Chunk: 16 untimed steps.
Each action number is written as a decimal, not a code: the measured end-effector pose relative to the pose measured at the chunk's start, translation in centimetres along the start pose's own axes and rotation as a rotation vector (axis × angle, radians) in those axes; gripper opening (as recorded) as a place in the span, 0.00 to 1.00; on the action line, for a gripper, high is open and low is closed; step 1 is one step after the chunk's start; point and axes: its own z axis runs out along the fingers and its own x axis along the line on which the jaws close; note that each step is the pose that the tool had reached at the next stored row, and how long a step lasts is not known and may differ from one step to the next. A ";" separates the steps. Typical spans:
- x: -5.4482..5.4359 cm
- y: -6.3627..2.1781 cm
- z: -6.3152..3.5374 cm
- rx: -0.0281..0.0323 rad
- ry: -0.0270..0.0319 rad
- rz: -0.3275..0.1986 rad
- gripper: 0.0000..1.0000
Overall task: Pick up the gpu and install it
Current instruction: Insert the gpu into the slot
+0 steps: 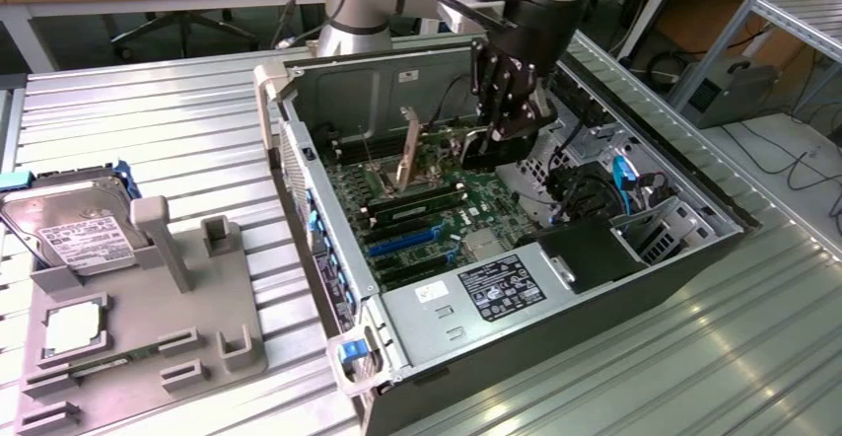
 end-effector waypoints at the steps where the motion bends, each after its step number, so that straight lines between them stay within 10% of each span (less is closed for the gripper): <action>1: 0.0 0.10 0.15 0.0000 0.0000 -0.001 0.27; 16: 0.2 2.43 2.54 -0.0003 -0.0004 -0.025 0.27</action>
